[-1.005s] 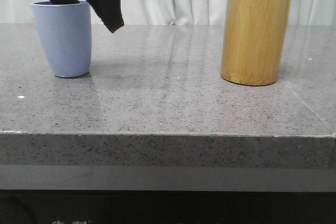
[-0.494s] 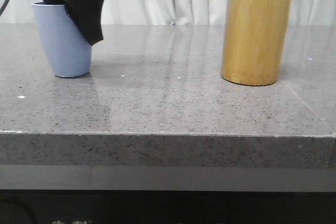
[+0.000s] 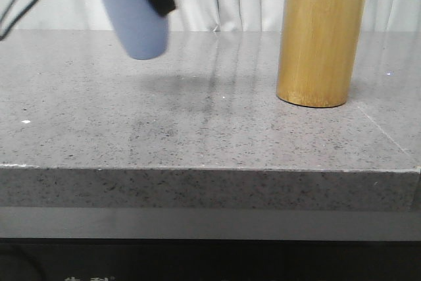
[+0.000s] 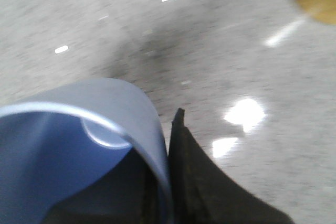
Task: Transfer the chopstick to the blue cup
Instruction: 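Carry the blue cup with the left gripper beside the bamboo holder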
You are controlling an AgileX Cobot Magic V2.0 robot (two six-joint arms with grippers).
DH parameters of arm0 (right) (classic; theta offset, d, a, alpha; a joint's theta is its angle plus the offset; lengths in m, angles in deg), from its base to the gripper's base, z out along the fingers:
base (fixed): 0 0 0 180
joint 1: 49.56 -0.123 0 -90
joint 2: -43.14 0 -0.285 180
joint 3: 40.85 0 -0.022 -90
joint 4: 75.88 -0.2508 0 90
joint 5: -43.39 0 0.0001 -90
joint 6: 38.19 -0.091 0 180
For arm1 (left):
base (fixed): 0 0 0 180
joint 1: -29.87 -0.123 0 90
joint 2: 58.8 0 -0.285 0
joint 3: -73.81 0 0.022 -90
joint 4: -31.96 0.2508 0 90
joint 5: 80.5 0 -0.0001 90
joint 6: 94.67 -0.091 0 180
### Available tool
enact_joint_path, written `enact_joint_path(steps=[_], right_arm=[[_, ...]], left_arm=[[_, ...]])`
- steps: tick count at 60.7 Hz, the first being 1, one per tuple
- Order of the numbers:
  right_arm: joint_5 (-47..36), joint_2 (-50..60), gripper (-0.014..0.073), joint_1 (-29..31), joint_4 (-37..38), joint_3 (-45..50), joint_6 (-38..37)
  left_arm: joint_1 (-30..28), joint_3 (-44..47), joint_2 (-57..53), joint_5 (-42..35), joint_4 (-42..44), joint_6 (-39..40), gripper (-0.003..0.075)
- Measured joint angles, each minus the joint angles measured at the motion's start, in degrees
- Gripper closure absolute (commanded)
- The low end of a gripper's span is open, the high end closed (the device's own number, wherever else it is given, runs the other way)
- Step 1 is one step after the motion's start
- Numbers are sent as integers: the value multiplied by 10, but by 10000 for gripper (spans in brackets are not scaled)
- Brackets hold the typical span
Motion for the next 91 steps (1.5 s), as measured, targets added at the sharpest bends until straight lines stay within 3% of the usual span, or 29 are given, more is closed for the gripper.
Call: enact_joint_path(steps=[21,66,73,83,91], right_arm=[[1,0,-17,0,0,0,0],[1,0,-17,0,0,0,0],[1,0,-17,0,0,0,0],[1,0,-17,0,0,0,0],[1,0,-17,0,0,0,0]], left_arm=[[72,-18,39,3,-18,0,739],[78,-56,86,3,-31,0,731],[78,-56,86,3,-31,0,641],[78,-56,87,3,-30,0,375],[78,-56,87,3,-24,0,315]])
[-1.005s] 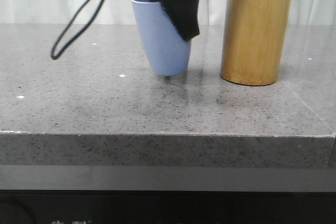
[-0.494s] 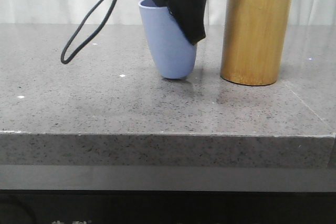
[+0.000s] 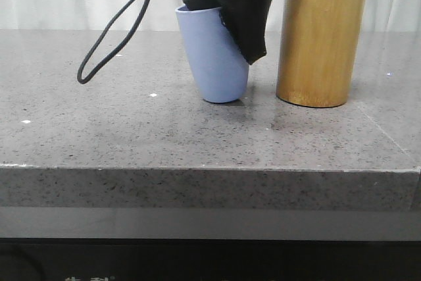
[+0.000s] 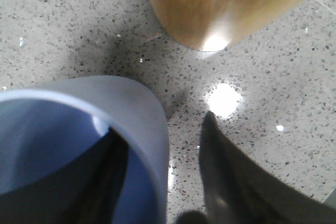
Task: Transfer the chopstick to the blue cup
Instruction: 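Carry the blue cup with the left gripper beside the bamboo holder, then release the blue cup and lift the left gripper away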
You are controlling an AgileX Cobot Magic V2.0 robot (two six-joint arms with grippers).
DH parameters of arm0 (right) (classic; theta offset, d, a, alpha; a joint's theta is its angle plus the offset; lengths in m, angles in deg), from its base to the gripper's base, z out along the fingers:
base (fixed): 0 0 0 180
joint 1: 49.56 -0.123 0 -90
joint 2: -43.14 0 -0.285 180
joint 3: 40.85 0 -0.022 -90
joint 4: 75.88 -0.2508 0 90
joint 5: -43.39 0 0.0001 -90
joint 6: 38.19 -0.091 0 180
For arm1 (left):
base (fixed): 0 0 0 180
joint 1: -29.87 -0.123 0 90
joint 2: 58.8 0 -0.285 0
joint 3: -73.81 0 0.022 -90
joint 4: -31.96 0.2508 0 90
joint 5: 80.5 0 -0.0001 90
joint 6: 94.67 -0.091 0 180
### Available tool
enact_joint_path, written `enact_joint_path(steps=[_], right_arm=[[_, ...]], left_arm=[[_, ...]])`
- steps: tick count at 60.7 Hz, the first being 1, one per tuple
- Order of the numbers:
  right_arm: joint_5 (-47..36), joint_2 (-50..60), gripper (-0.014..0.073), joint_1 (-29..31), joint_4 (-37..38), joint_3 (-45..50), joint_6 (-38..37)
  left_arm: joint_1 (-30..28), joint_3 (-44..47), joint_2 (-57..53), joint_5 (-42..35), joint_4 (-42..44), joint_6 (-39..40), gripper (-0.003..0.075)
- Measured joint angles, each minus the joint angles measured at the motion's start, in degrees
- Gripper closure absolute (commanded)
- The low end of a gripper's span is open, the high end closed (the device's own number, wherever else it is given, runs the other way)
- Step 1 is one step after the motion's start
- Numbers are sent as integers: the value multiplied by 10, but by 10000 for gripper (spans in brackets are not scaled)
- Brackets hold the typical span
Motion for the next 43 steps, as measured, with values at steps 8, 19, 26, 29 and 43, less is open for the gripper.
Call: enact_joint_path(steps=[8,19,26,29,43], right_arm=[[0,0,-17,0,0,0,0],[0,0,-17,0,0,0,0],[0,0,-17,0,0,0,0],[1,0,-17,0,0,0,0],[13,0,-17,0,0,0,0]], left_arm=[[0,-7,0,0,6,0,315],[0,-46,0,0,6,0,315],[0,-72,-1,0,6,0,316],[0,-75,-5,0,6,0,316],[0,-77,-47,3,6,0,332]])
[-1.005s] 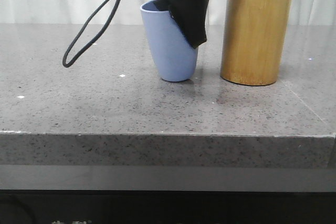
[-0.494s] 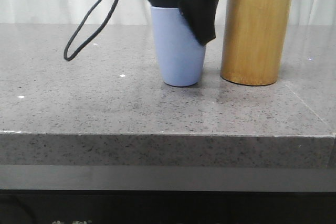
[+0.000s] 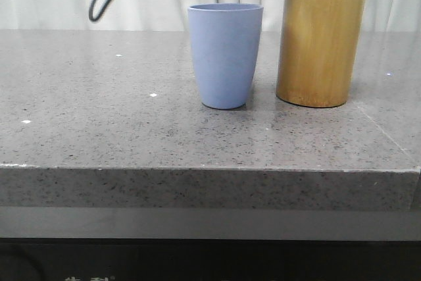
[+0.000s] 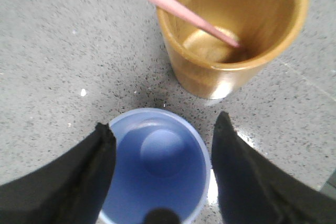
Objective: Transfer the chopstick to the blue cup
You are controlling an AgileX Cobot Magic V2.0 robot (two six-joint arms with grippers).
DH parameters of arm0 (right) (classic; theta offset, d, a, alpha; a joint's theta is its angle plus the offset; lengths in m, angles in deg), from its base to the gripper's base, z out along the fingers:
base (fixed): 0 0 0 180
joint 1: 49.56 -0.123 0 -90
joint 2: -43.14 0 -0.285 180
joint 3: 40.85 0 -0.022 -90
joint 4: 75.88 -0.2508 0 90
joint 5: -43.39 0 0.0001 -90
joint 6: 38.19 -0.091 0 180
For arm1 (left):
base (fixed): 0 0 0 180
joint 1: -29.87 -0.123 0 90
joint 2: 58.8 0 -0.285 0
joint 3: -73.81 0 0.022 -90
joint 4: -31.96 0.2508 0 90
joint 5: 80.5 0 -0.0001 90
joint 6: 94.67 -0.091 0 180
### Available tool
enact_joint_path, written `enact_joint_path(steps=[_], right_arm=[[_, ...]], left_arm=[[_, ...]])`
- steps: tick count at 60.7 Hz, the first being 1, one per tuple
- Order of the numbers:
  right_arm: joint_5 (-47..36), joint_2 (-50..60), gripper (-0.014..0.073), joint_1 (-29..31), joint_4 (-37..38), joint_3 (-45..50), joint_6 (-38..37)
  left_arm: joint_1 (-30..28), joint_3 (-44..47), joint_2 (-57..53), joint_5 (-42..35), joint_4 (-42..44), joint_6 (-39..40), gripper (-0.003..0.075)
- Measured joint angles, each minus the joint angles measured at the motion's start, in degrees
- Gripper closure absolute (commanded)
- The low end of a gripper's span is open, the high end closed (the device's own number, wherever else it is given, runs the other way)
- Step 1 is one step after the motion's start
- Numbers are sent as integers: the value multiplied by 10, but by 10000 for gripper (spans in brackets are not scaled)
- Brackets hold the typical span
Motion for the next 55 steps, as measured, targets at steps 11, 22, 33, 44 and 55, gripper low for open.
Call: enact_joint_path(steps=[11,22,33,44,55], right_arm=[[1,0,-17,0,0,0,0],[2,0,-17,0,0,0,0],[2,0,-17,0,0,0,0],[2,0,-17,0,0,0,0],[0,0,-17,0,0,0,0]], left_arm=[[-29,-2,-52,1,0,0,584],[-103,-3,-77,2,9,20,739],[-172,25,-108,3,11,51,739],[-249,117,-190,3,11,72,739],[-334,258,-302,-31,13,87,739]])
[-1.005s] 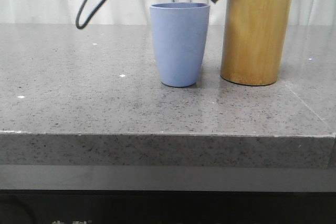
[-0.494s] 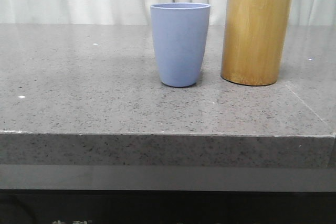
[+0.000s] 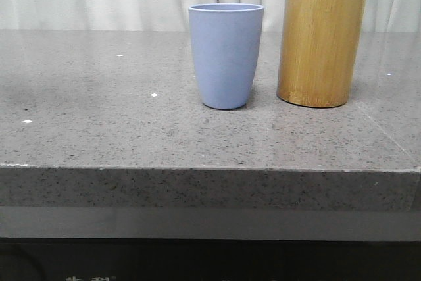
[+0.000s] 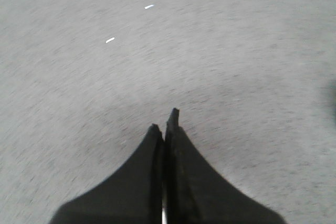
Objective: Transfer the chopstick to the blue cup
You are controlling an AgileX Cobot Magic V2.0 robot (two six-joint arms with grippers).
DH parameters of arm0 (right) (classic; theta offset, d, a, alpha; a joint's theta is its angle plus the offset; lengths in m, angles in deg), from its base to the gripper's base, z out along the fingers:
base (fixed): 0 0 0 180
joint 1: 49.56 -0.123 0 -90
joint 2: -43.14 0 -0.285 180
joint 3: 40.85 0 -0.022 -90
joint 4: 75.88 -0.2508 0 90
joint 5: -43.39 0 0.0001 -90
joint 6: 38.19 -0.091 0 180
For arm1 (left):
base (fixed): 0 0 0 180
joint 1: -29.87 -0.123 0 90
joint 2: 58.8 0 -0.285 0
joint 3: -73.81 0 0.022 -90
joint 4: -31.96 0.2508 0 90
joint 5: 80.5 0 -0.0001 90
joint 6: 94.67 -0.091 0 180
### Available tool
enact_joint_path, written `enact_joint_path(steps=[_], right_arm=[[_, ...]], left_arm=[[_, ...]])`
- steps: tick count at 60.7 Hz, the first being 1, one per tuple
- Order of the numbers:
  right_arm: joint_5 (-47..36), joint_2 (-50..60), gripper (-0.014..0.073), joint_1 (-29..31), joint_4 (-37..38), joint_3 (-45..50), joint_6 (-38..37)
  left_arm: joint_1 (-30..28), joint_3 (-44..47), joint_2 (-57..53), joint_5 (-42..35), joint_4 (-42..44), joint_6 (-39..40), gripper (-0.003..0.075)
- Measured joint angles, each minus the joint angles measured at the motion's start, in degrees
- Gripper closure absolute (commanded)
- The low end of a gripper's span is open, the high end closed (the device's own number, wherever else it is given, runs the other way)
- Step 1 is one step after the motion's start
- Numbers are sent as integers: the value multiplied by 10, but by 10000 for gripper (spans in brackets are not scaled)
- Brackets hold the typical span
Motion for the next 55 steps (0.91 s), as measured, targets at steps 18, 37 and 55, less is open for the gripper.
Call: enact_joint_path(steps=[18,37,55], right_arm=[[0,0,-17,0,0,0,0],[-7,0,-17,0,0,0,0],[-87,-83,-17,-4,-9,-22,0]], left_arm=[[-49,314,-254,-208,-17,3,739],[-49,601,-544,-342,-22,3,739],[-49,706,-768,-346,-23,3,739]])
